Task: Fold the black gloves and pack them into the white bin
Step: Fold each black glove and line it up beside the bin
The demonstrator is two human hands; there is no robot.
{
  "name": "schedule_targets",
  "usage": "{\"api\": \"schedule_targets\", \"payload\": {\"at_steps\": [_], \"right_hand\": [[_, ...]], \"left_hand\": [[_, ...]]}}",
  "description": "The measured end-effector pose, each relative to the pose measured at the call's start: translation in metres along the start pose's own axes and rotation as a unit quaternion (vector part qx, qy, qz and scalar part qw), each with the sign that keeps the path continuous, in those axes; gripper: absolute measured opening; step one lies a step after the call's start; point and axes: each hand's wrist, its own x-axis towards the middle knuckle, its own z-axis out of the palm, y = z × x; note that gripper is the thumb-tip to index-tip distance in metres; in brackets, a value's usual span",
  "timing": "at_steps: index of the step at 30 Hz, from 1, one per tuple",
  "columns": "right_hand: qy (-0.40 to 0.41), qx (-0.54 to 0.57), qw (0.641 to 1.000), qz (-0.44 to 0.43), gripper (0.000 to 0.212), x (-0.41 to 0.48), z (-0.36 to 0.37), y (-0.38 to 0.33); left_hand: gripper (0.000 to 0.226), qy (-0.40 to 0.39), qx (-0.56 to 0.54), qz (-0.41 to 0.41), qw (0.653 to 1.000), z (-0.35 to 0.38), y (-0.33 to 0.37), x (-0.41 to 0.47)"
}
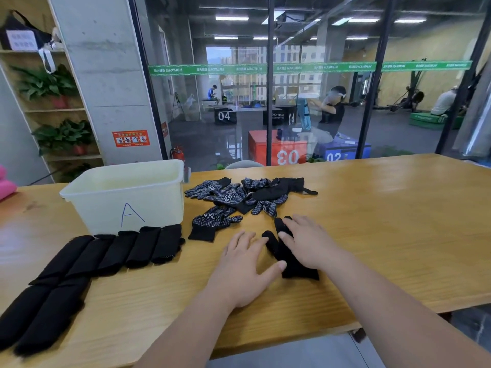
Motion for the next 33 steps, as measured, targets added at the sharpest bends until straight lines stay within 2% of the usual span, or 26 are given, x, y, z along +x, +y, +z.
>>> {"api": "schedule_targets", "payload": {"at_steps": [2, 5, 7, 20, 23, 25, 27, 29, 31, 33], "right_hand": [[0.032, -0.009, 0.999, 0.002, 0.068, 0.006, 0.003, -0.006], [-0.02, -0.027, 0.999, 0.004, 0.083, 0.012, 0.016, -0.012], [-0.033, -0.038, 0.999, 0.01, 0.085, 0.018, 0.022, -0.012], [-0.04, -0.04, 0.998, -0.018, 0.084, -0.038, 0.03, -0.047], [-0.026, 0.002, 0.999, -0.019, 0.077, -0.039, 0.027, -0.047], [0.025, 0.058, 0.998, -0.009, 0.069, -0.038, 0.023, -0.042], [0.101, 0.072, 0.992, 0.014, 0.057, -0.043, 0.02, -0.033], [0.141, 0.053, 0.988, 0.03, 0.046, -0.051, 0.021, -0.023], [0.111, 0.024, 0.993, 0.013, 0.047, -0.056, 0.023, -0.012], [0.055, 0.027, 0.998, -0.014, 0.058, -0.056, 0.023, 0.0]], "left_hand": [[0.079, 0.037, -0.014, -0.002, 0.999, 0.002, -0.003, 0.001], [0.072, 0.053, -0.031, -0.012, 0.998, 0.003, -0.005, 0.004], [0.07, 0.056, -0.039, -0.014, 0.998, 0.003, -0.006, 0.005], [0.043, 0.157, -0.038, 0.011, 0.987, -0.002, -0.005, 0.001], [0.03, 0.17, -0.024, 0.017, 0.985, -0.006, -0.001, -0.004], [0.024, 0.171, -0.016, 0.028, 0.985, -0.008, 0.0, -0.008], [0.024, 0.159, -0.007, 0.042, 0.986, -0.009, 0.002, -0.012], [0.029, 0.143, 0.01, 0.055, 0.988, -0.009, 0.005, -0.014], [0.035, 0.13, 0.026, 0.057, 0.99, -0.009, 0.007, -0.014], [0.041, 0.111, 0.033, 0.047, 0.992, -0.007, 0.006, -0.013]]}}
